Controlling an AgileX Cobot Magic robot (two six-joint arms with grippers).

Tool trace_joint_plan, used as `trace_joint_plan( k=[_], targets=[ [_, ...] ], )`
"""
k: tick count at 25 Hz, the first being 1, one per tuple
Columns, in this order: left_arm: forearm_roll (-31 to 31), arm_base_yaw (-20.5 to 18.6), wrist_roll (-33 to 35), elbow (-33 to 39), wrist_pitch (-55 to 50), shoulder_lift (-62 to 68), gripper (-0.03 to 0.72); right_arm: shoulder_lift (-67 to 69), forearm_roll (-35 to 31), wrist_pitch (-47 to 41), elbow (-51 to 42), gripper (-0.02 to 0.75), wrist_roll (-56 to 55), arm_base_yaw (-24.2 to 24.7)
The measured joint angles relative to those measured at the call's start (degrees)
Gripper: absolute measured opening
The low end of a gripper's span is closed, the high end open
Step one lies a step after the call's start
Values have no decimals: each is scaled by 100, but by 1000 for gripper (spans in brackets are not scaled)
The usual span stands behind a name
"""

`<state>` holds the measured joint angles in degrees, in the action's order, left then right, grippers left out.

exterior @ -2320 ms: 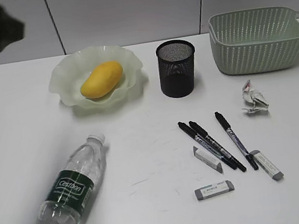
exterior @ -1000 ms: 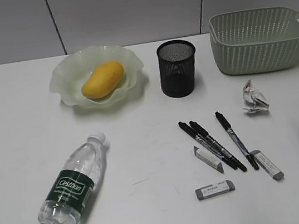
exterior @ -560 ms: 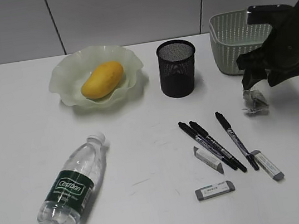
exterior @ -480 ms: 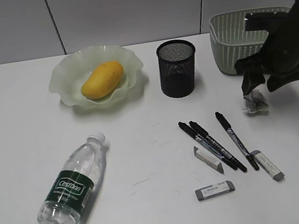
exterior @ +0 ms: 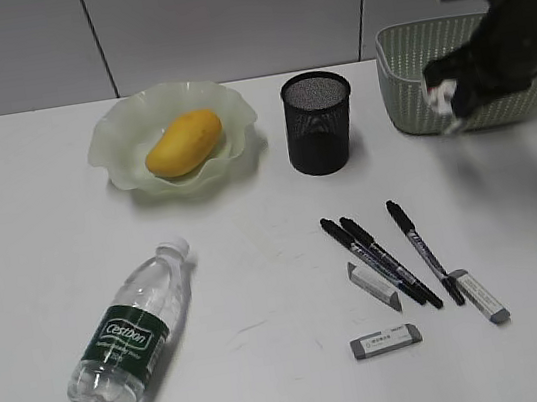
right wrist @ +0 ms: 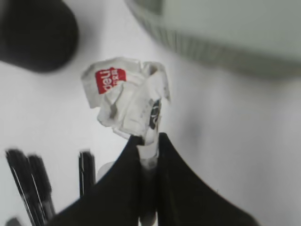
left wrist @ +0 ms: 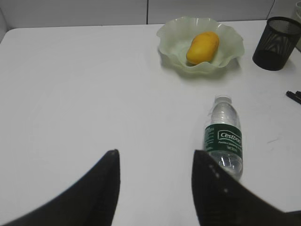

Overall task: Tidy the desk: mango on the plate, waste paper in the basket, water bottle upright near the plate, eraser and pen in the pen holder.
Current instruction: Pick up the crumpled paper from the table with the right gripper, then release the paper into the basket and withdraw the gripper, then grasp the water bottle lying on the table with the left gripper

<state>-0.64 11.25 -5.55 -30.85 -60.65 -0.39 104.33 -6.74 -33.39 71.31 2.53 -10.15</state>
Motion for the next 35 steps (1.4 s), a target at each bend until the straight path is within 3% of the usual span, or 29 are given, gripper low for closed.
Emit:
trace_joint_plan(
  k=[4,7,9,13,15,18,23,28,35],
  targets=[
    [26,0,0,0,4,0,368,-510,674,1093,327,57,-155,182],
    [26,0,0,0,4,0,357,89,959,1242,1029,85,-335,638],
    [26,0,0,0,4,0,349,605,1036,1011,1466,199,-366,858],
    [26,0,0,0,4,0,333,867,1103,358,1874,561,-324,918],
    [19,0,0,0,4,0,321,654,1103,156,1865,633,-307,918],
    [24,0,0,0,4,0,312,-47,1103,26,1316,614,-299,912],
    [28,0,0,0,4,0,309,-2151,1027,-84,-819,505,-294,786],
    [20,0,0,0,11,92,309,-4242,509,-985,-2706,481,-287,393],
    [16,0,50,0,29,1194,309,-7523,308,-2279,-3767,461,-143,111]
  ],
)
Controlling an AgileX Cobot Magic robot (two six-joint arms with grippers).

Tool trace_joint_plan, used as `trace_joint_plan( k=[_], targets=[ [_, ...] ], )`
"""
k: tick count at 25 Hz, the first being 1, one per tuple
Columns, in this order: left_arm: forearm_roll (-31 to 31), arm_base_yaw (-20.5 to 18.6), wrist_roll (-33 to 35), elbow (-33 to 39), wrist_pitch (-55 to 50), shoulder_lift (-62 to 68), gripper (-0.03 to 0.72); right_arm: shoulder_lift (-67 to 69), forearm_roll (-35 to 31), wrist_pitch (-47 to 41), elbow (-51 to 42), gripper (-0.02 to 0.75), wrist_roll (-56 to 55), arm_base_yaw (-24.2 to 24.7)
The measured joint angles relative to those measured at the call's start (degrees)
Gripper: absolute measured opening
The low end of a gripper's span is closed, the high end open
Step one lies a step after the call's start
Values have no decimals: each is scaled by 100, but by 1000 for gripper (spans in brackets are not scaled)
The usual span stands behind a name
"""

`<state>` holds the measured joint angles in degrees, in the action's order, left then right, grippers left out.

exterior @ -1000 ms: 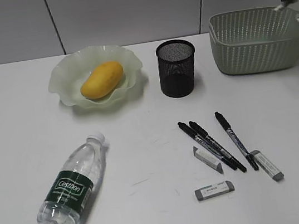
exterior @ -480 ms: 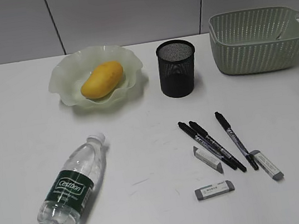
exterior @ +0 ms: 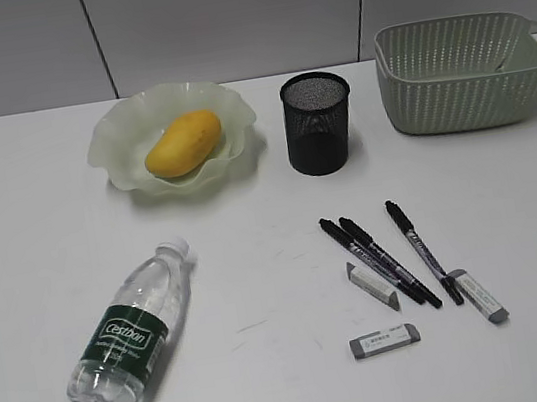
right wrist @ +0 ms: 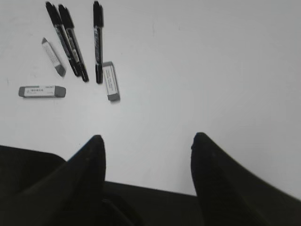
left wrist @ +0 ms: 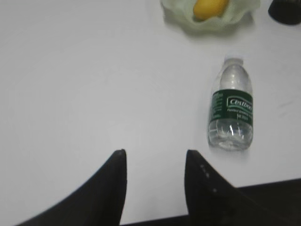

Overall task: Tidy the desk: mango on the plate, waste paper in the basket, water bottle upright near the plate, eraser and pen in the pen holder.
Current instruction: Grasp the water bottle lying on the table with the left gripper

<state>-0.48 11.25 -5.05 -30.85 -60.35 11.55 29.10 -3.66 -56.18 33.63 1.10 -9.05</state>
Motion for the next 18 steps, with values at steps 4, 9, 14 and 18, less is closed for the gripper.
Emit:
trace_joint_plan(
  k=[4,9,14,18],
  targets=[
    [0,43,47,-58,124,953,309,-1777,57,-99,-131,442,373,0],
    [48,55,182,-507,902,2222,316,-2930,306,-257,-430,419,432,0],
    [722,62,891,-1095,1567,3868,433,-2948,366,-291,-456,413,414,0],
    [1258,506,1354,-1564,2005,5368,536,-2948,366,-291,-456,404,409,0]
  ],
)
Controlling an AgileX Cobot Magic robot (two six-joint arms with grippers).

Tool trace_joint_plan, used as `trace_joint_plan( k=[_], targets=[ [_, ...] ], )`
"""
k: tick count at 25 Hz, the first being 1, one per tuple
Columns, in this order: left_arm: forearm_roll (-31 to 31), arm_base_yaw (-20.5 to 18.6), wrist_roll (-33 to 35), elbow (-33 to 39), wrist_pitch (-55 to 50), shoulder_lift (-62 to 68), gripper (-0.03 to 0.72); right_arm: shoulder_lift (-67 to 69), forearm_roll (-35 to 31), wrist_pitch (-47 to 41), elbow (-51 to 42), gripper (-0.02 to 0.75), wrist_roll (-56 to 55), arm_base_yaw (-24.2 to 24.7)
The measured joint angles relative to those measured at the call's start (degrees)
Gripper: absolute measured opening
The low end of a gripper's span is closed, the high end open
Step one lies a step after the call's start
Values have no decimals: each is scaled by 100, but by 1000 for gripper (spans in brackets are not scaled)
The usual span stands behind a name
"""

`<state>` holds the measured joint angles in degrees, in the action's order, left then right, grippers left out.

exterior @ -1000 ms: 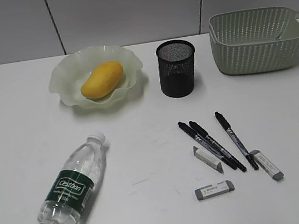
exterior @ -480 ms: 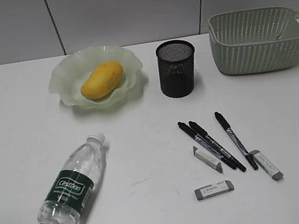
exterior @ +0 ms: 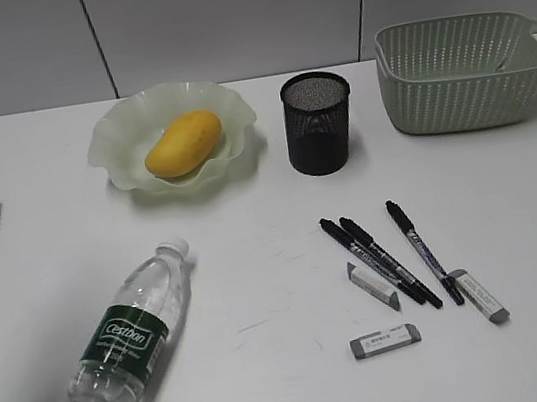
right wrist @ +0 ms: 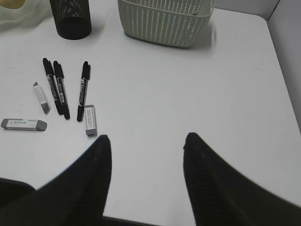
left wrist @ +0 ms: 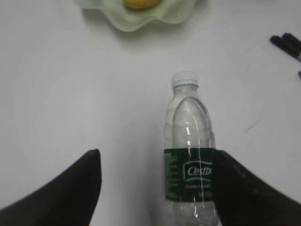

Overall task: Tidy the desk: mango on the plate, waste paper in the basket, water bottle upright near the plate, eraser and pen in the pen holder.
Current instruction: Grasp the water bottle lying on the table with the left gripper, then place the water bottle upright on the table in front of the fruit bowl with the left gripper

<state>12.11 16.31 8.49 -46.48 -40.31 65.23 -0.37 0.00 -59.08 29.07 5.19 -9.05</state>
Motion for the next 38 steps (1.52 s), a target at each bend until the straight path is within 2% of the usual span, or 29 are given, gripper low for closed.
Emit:
trace_joint_plan(
  k=[2,6,13,15,18,21,24,28,31,34,38],
  targets=[
    [-259,557,-47,-287,208,897,548,0,0,0,0,401,0,0],
    [-1027,1391,-849,-1070,257,2615,562,0,0,0,0,395,0,0],
    [-1090,1538,-1102,-2146,-150,4446,590,0,0,0,0,394,-1,0],
    [-1101,1544,-1113,-2257,-225,4695,544,0,0,0,0,394,-1,0],
    [-1129,1544,-1128,-2266,-187,4784,373,0,0,0,0,393,-6,0],
    [-1134,1544,-1153,-2152,217,4584,361,0,0,0,0,393,-6,0],
    [-1134,1544,-1291,-1419,1683,3805,361,0,0,0,0,393,-6,0],
    [-1085,1496,-1320,270,4891,2733,361,0,0,0,0,393,-6,0],
    [-1085,1355,-948,1235,7226,2650,361,0,30,0,0,393,-6,0],
    [-1042,1252,-631,1566,8576,3054,361,0,30,0,0,393,-6,0],
    [-1028,1235,-566,1613,9518,3708,361,0,36,0,0,393,-6,0]
  ],
)
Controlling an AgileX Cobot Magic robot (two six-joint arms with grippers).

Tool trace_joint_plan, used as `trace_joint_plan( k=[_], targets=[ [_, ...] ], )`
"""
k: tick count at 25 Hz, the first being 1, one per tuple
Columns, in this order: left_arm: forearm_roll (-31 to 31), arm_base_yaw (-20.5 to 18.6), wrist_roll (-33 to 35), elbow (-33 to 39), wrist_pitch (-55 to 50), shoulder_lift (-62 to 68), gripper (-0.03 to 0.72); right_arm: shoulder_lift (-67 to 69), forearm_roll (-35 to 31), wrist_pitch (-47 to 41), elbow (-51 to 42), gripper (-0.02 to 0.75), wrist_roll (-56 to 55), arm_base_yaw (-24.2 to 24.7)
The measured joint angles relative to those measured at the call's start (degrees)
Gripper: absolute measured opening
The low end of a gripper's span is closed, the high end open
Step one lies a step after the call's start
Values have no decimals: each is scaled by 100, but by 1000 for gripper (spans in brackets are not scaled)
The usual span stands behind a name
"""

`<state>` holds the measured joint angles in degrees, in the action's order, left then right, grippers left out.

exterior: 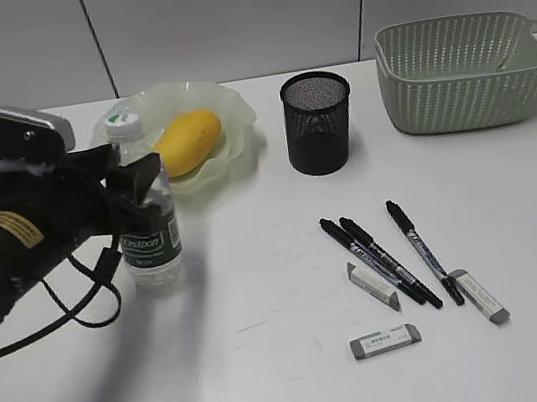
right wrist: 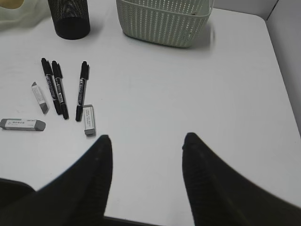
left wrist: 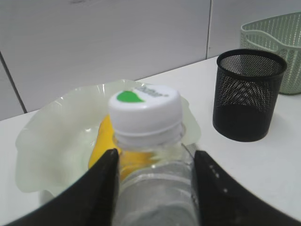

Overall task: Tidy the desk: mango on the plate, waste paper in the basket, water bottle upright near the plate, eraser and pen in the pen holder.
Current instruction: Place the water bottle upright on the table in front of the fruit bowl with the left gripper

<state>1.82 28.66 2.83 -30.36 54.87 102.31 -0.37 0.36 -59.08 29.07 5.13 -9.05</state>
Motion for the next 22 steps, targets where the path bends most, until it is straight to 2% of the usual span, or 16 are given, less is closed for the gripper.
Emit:
trace_joint_plan(
  k=[3,13,19,22],
  targets=[
    [5,0,11,7,457,255,359,0,0,0,0,393,0,0],
    [-75,0,-41,410,982,241,391,0,0,0,0,393,0,0],
    [-336,0,-74,544,1031,-55,519,0,0,0,0,383,0,0],
    [-342,0,-74,544,1089,-325,547,0,0,0,0,375,0,0]
  ],
)
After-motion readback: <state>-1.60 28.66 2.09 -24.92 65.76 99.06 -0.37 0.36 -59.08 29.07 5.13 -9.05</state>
